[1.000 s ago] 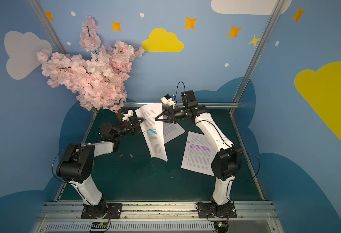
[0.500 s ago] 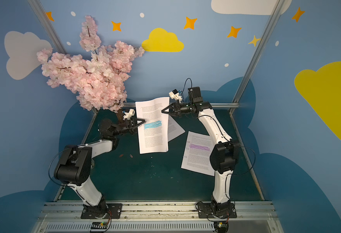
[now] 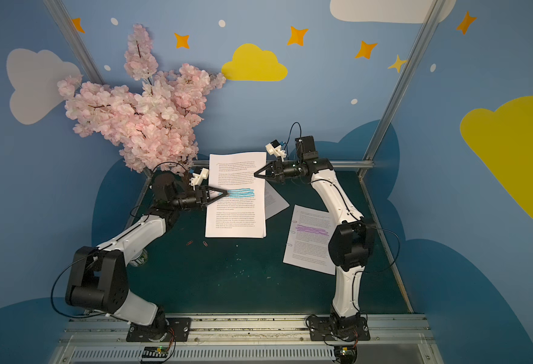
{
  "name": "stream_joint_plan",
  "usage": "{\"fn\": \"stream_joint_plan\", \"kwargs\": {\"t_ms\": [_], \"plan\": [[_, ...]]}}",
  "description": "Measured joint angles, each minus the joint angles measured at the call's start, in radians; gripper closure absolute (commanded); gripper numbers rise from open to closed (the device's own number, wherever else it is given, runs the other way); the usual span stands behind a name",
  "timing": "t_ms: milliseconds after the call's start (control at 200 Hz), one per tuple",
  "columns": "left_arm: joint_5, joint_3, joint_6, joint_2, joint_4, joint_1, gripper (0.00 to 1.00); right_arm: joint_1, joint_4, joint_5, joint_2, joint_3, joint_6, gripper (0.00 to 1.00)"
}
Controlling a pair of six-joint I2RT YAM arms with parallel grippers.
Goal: Unclip the paperclips from the documents
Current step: Remove the paper clip from the document.
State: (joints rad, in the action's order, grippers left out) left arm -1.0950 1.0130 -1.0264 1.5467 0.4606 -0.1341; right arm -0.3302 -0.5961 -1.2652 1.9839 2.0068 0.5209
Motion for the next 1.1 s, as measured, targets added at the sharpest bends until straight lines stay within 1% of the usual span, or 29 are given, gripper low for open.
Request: {"fn": "stream_joint_plan", "kwargs": {"t_ms": [90, 140, 190, 235, 295, 330, 581, 801, 941, 1101], "plan": [[0.005, 0.001, 0.029, 0.0, -0.039, 0.0, 0.48, 0.006, -0.009, 0.0, 0.0, 0.0, -0.008, 1.0], [0.007, 0.001, 0.035, 0.0, -0.058, 0.0, 0.47, 0.013, -0.014, 0.0, 0.0, 0.0, -0.012, 1.0], [0.008, 0.001, 0.041, 0.0, -0.075, 0.0, 0.48, 0.02, -0.018, 0.001, 0.0, 0.0, -0.016, 1.0], [0.01, 0.001, 0.048, 0.0, -0.085, 0.0, 0.52, 0.027, -0.023, 0.001, 0.0, 0.0, -0.023, 1.0], [0.011, 0.005, 0.053, 0.0, -0.101, 0.001, 0.59, 0.032, -0.029, 0.003, 0.0, 0.0, -0.029, 1.0], [0.013, 0.007, 0.056, 0.0, -0.107, 0.002, 0.6, 0.035, -0.033, 0.005, 0.0, 0.0, -0.031, 1.0], [0.013, 0.029, 0.063, 0.0, -0.139, 0.012, 0.6, 0.049, -0.06, 0.008, -0.001, 0.0, -0.053, 1.0], [0.019, 0.056, 0.072, 0.0, -0.197, 0.025, 0.5, 0.051, -0.071, 0.011, -0.011, -0.01, -0.068, 1.0], [0.031, 0.067, 0.084, 0.0, -0.229, 0.029, 0.41, 0.05, -0.079, 0.013, -0.018, -0.016, -0.077, 1.0], [0.047, 0.075, 0.101, 0.0, -0.27, 0.029, 0.39, 0.05, -0.082, 0.015, -0.019, -0.016, -0.081, 1.0]]}}
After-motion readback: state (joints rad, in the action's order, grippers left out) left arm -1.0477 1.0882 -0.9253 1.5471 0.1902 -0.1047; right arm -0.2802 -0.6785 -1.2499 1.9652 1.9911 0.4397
